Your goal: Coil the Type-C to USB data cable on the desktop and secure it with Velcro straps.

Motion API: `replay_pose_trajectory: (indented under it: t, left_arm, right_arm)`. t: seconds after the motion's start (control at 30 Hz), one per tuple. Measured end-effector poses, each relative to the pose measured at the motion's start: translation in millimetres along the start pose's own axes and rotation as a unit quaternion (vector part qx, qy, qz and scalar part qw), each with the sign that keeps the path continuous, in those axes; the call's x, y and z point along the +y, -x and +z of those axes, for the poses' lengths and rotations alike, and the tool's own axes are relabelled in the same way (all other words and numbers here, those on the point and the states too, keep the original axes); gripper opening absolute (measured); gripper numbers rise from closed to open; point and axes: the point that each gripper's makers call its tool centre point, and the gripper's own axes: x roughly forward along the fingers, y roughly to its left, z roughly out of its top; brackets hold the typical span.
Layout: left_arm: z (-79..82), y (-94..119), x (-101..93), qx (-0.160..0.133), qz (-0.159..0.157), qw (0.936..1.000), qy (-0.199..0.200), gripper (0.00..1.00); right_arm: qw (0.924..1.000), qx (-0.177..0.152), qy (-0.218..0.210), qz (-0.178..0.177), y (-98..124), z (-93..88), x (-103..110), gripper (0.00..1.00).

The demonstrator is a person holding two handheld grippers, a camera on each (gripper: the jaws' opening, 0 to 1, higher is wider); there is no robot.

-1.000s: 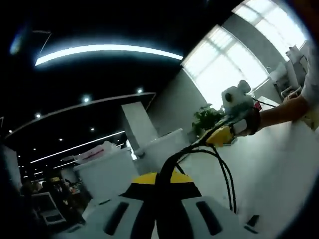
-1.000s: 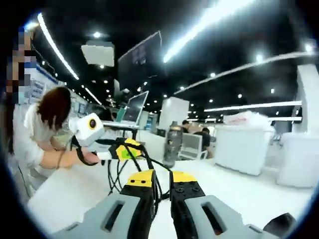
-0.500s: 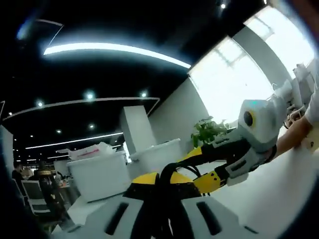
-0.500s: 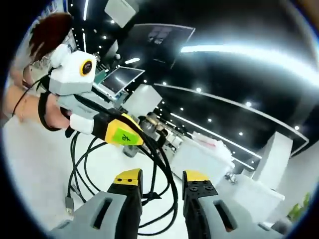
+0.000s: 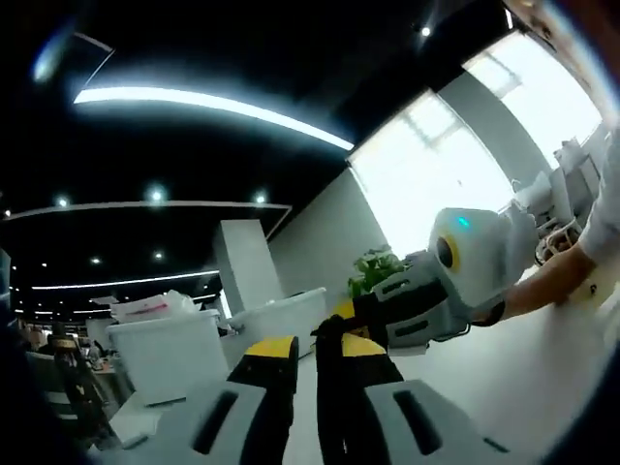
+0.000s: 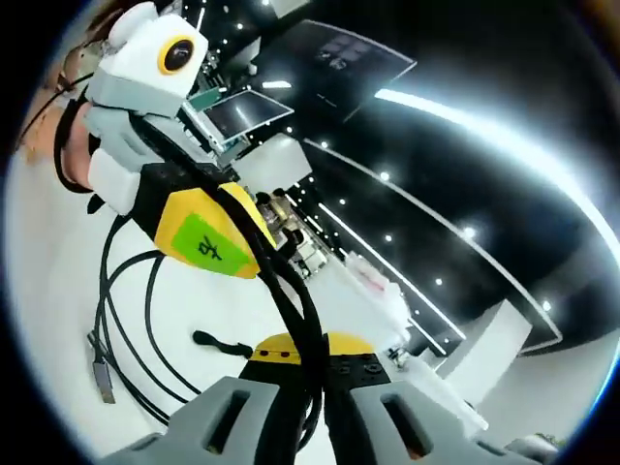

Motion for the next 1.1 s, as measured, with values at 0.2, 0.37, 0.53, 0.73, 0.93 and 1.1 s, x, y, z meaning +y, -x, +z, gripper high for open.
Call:
replay_pose_trajectory:
  t: [0.2, 0.37, 0.53, 0.73, 0.93, 1.1]
  left_arm:
    - [-4.4, -9, -17.7, 0.069, -0.057, 0.9926, -0.082, 0.24]
    - [-3.6, -14, -38.9, 0.102, -0.137, 0.9840, -0.051, 0.10]
    - [9.6, -22, -14.7, 0.076, -0.097, 0.9914, -0.046, 0.06]
    - [13.8, -23, 12.4, 0.058, -0.001, 0.9980, -0.024, 0.06]
    - [28.0, -22, 15.8, 0.037, 0.035, 0.9987, -0.008, 0.06]
    - [32.2, -20, 1.4, 0.015, 0.030, 0.9989, 0.031, 0.06]
  right_arm:
    - [0.9982, -0.022, 0.030, 0.046, 8, 10.4, -2, 0.04]
    - [0.9908, -0.076, 0.046, 0.103, 23, 30.2, 7, 0.04]
    - [0.9926, -0.088, -0.041, 0.073, 18, 29.4, -2, 0.07]
    - [0.9808, -0.059, -0.186, -0.008, 15, 7.1, -32, 0.29]
    - [0.9823, -0.030, -0.184, -0.019, 8, -7.1, -19, 0.26]
    - [0.9760, 0.003, -0.216, -0.031, 3, -23.8, -12, 0.23]
